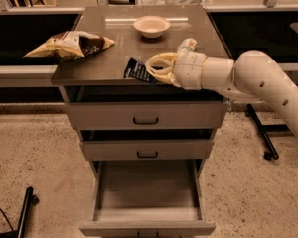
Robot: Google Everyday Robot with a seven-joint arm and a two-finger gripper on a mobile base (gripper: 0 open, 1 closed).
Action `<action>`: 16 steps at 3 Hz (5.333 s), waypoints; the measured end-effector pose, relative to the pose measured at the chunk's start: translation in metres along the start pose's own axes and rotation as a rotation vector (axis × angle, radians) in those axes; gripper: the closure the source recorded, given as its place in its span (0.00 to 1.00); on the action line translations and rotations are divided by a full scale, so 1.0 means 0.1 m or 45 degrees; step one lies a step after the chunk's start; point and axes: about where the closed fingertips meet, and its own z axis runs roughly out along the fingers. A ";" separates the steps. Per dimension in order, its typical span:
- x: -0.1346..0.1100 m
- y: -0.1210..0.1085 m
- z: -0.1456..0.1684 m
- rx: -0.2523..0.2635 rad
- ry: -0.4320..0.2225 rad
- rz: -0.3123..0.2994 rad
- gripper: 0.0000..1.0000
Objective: Pick rxbar blueberry from bottom drawer and place on counter
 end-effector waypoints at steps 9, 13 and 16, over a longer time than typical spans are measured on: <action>0.63 -0.45 1.44 0.019 0.199 0.294 0.60; 0.65 -0.59 1.19 0.011 0.151 0.382 0.00; 0.40 -0.68 1.03 0.004 0.181 0.265 0.00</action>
Offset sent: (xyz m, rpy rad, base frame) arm 0.0375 -0.0375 0.0934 0.1274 0.0692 -0.1280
